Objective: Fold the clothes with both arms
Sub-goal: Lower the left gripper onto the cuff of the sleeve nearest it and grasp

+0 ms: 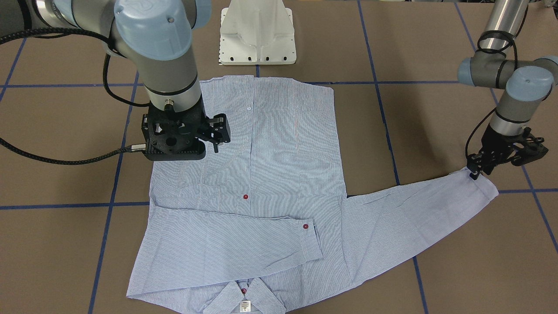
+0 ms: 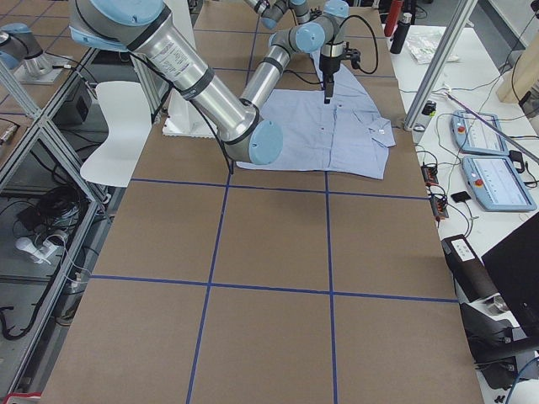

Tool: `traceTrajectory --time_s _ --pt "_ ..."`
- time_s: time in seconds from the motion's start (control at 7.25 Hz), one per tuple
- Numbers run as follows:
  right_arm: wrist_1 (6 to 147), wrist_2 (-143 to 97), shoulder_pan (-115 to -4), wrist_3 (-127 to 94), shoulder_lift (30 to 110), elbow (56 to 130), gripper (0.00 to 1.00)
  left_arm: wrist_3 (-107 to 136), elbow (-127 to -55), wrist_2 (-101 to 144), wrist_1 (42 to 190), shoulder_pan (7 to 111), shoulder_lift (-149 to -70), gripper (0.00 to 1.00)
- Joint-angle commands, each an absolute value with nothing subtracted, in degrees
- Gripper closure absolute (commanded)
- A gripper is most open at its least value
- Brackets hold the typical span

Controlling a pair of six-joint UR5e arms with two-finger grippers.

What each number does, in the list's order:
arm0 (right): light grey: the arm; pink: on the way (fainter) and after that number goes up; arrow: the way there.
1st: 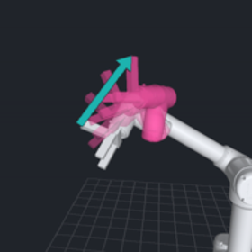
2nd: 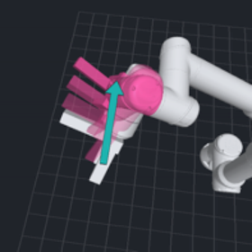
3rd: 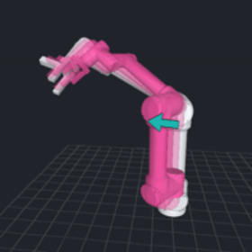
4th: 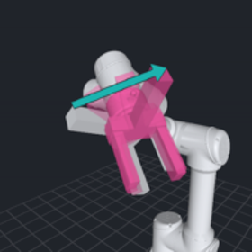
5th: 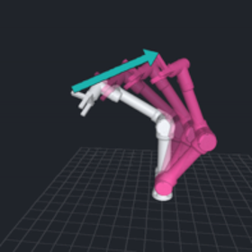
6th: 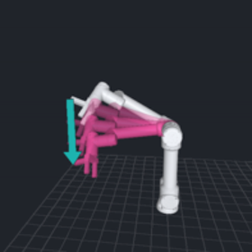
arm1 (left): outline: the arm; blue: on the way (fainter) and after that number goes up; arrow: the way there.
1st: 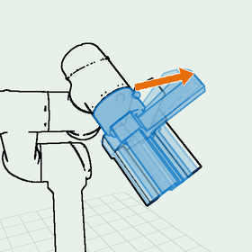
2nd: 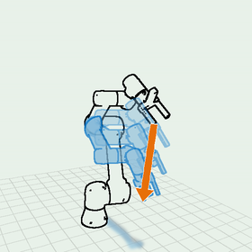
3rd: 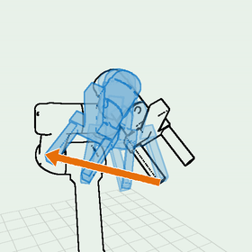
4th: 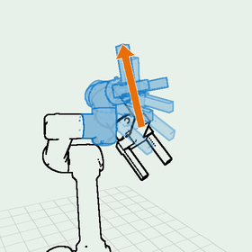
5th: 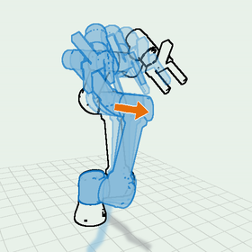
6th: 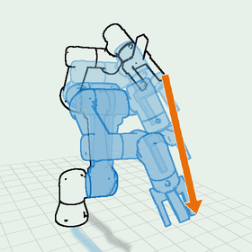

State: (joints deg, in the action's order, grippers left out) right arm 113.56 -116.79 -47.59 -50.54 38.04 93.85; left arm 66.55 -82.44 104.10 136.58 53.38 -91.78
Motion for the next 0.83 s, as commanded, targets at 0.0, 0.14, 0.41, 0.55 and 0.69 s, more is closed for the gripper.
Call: traceTrajectory --time_s 0.0,0.14,0.41,0.55,0.69 --pt "113.6 -116.6 -47.6 -50.5 38.1 93.8 0.01 66.6 -82.4 103.6 136.6 53.2 -91.8 0.64" --pt "113.5 -116.5 -47.6 -50.5 38.1 93.7 0.01 66.5 -82.4 103.6 136.6 53.2 -91.8 0.82" --pt "113.4 -116.5 -47.6 -49.9 38.1 93.6 0.0 66.4 -82.9 103.6 136.4 53.2 -92.0 1.0" --pt "113.4 -116.5 -47.8 -49.7 38.1 93.6 0.01 66.4 -83.4 103.7 136.3 53.2 -92.2 1.0" --pt "113.4 -116.6 -48.0 -49.4 38.1 93.6 0.0 66.4 -85.7 104.1 136.1 53.3 -92.1 1.0"
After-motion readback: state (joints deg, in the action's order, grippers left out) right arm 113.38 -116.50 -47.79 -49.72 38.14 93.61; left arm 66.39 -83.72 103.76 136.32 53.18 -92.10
